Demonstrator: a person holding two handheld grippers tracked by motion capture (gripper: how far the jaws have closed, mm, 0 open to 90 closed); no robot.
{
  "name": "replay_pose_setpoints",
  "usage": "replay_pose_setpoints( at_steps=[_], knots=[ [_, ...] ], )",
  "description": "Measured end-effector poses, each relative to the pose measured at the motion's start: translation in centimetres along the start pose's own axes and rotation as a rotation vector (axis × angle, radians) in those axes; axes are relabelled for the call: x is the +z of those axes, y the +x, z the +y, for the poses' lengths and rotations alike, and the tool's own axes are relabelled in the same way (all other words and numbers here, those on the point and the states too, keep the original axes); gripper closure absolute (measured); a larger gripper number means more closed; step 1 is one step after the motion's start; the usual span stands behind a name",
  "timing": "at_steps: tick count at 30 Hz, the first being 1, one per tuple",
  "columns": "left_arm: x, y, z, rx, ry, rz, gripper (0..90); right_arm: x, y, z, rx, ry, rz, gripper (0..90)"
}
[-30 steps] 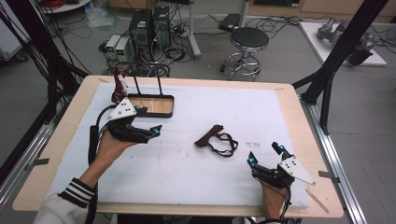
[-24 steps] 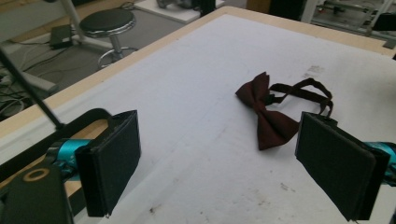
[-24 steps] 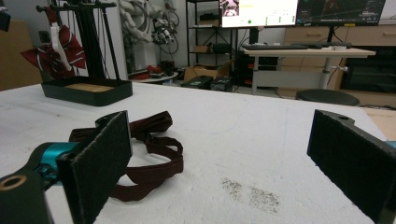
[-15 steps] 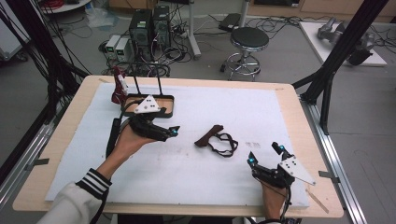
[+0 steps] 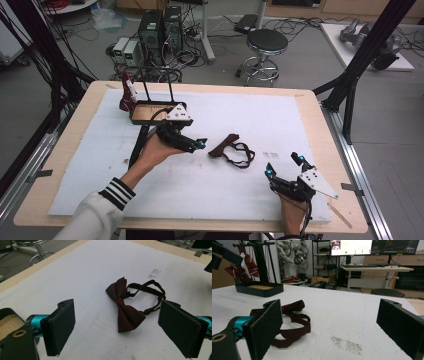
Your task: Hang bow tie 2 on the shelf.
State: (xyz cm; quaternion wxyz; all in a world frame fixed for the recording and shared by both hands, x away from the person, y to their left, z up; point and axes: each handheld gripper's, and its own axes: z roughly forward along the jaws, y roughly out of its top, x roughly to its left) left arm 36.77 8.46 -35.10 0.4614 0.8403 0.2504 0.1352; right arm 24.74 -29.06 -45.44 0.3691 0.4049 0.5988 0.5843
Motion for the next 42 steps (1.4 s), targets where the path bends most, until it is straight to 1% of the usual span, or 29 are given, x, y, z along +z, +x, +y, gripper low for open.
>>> replay_pose_setpoints(
  at_steps=[2, 3, 5, 9, 11, 13, 15, 21, 26, 27, 29, 35, 37, 41, 42],
  knots=[
    [0.5, -0.2, 0.2, -0.013, 0.014, -0.009, 15.0, 0.0, 0.0, 0.0, 0.001, -0.001, 0.0, 5.7],
    [0.7, -0.2, 0.3, -0.019, 0.013, -0.009, 15.0, 0.0, 0.0, 0.0, 0.002, -0.002, 0.0, 5.7],
    [1.1, -0.3, 0.5, -0.028, 0.03, -0.012, 15.0, 0.0, 0.0, 0.0, 0.004, -0.003, 0.0, 5.7],
    [1.9, -0.5, 1.0, -0.036, 0.06, -0.013, 15.3, 0.0, 0.0, 0.0, 0.006, -0.004, 0.001, 5.7],
    [2.1, -0.6, 1.2, -0.036, 0.067, -0.018, 15.5, -0.1, 0.0, 0.0, 0.01, -0.003, 0.002, 5.7],
    [2.6, -0.7, 1.3, -0.038, 0.082, -0.024, 15.8, -0.1, -0.1, 0.0, 0.005, -0.008, 0.003, 5.7],
    [2.9, -0.6, 1.3, -0.033, 0.094, -0.024, 16.1, -0.1, -0.1, 0.0, 0.005, -0.009, 0.003, 5.7],
    [4.4, -0.3, 1.2, -0.047, 0.142, -0.029, 16.7, -0.1, -0.1, 0.0, 0.003, -0.011, 0.003, 5.7],
    [5.6, -0.1, 0.9, -0.06, 0.158, -0.026, 16.7, -0.1, -0.1, 0.0, 0.008, -0.011, 0.003, 5.7],
    [5.8, 0.0, 0.9, -0.07, 0.16, -0.026, 16.8, -0.1, -0.1, 0.0, 0.009, -0.011, 0.003, 5.7],
    [6.2, 0.1, 0.8, -0.078, 0.164, -0.023, 16.9, -0.1, -0.1, 0.0, 0.009, -0.011, 0.003, 5.7],
    [7.3, 0.1, 0.6, -0.103, 0.186, -0.035, 17.9, -0.1, -0.1, 0.0, 0.012, -0.01, 0.003, 5.7],
    [7.6, 0.0, 0.5, -0.097, 0.196, -0.04, 18.2, -0.1, -0.1, 0.0, 0.003, -0.014, 0.002, 5.7],
    [8.3, -0.1, 0.3, -0.107, 0.213, -0.041, 18.8, -0.1, 0.0, 0.0, 0.007, -0.014, 0.005, 5.7],
    [8.5, 0.0, 0.3, -0.103, 0.221, -0.045, 19.1, -0.1, 0.0, 0.0, 0.008, -0.015, 0.004, 5.7]
  ],
)
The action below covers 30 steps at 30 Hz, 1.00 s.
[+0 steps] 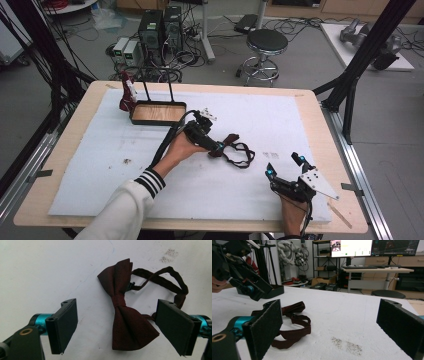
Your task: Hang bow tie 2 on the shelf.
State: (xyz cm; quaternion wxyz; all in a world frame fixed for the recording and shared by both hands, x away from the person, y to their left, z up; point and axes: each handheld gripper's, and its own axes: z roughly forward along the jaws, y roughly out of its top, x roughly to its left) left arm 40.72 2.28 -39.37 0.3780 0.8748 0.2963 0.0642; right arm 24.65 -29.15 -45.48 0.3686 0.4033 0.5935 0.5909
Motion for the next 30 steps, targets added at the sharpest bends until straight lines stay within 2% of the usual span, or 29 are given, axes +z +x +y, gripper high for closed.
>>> replay_pose_setpoints(
  at_steps=[11, 16, 30],
  knots=[
    [1.7, -0.1, 0.4, -0.027, 0.057, -0.019, 22.3, 0.0, 0.0, 0.0, -0.002, -0.001, 0.0, 5.7],
    [2.2, 0.0, 0.4, -0.069, 0.055, -0.026, 24.0, 0.0, 0.0, 0.0, -0.004, 0.0, 0.001, 5.7],
    [3.2, -0.2, 0.4, -0.068, 0.118, -0.039, 32.0, 0.0, 0.0, 0.0, 0.002, -0.002, 0.0, 5.7]
  ],
)
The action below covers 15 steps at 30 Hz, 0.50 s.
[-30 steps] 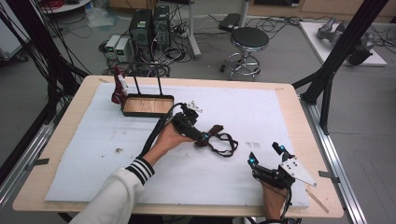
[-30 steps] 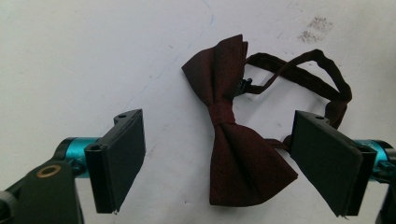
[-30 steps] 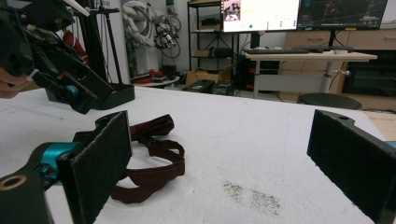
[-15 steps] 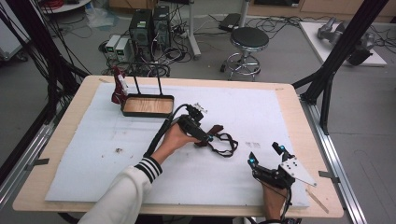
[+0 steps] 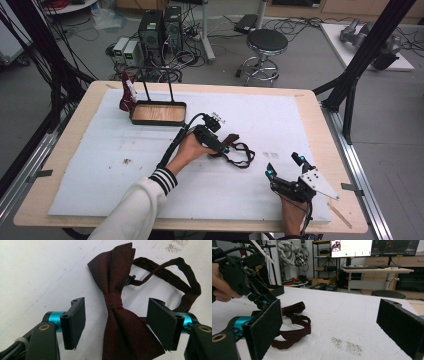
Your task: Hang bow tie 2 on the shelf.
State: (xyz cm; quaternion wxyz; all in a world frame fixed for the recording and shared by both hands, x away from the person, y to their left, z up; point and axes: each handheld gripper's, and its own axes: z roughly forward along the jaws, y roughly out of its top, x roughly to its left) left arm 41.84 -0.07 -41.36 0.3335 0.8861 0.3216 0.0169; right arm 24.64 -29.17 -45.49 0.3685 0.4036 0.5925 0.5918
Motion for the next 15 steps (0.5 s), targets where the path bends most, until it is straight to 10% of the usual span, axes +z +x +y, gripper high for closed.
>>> replay_pose_setpoints(
  at_steps=[15],
  knots=[
    [0.74, -0.18, 0.37, -0.001, 0.056, -0.011, 45.9, -0.02, -0.01, 0.0, 0.003, 0.001, 0.0, 5.7]
  ],
)
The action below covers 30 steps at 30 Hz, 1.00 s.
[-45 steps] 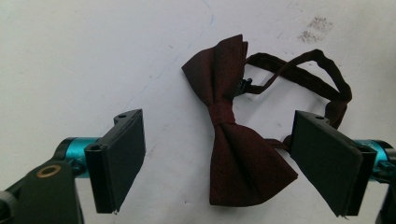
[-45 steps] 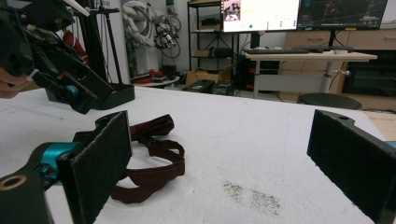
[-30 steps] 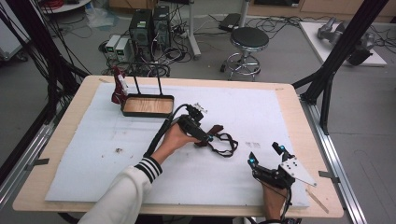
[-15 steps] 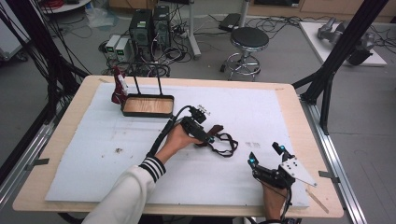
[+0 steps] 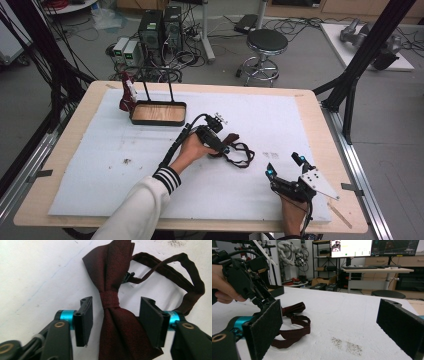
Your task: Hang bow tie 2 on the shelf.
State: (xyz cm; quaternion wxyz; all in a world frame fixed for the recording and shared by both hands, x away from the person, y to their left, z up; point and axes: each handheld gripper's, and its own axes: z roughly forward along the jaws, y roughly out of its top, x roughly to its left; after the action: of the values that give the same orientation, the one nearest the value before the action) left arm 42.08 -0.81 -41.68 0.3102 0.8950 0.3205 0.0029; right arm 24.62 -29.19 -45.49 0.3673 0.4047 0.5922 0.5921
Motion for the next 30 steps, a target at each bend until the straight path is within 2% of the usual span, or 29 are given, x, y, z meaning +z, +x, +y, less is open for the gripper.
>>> replay_pose_setpoints(
  at_steps=[3, 5, 9, 15, 18, 30],
  knots=[
    [0.3, -0.1, -0.1, -0.012, 0.011, -0.001, 46.3, 0.0, 0.0, 0.0, 0.002, -0.001, 0.001, 5.7],
    [0.4, 0.0, -0.1, -0.001, 0.022, -0.002, 47.2, 0.0, 0.0, 0.0, 0.002, -0.002, 0.002, 5.7],
    [0.5, -0.3, -0.1, -0.003, 0.022, -0.004, 55.5, 0.0, 0.0, 0.0, 0.002, -0.003, 0.002, 5.7],
    [0.4, -0.4, -0.2, 0.026, 0.019, 0.033, 66.5, 0.0, 0.0, 0.0, 0.003, -0.002, 0.002, 5.7],
    [0.3, -0.4, -0.3, 0.044, 0.027, 0.037, 71.7, 0.0, 0.0, 0.0, 0.004, -0.002, 0.003, 5.7],
    [-0.5, -0.5, -0.6, 0.073, -0.006, 0.066, 73.0, 0.0, 0.0, 0.0, 0.0, -0.002, 0.002, 5.7]
  ],
)
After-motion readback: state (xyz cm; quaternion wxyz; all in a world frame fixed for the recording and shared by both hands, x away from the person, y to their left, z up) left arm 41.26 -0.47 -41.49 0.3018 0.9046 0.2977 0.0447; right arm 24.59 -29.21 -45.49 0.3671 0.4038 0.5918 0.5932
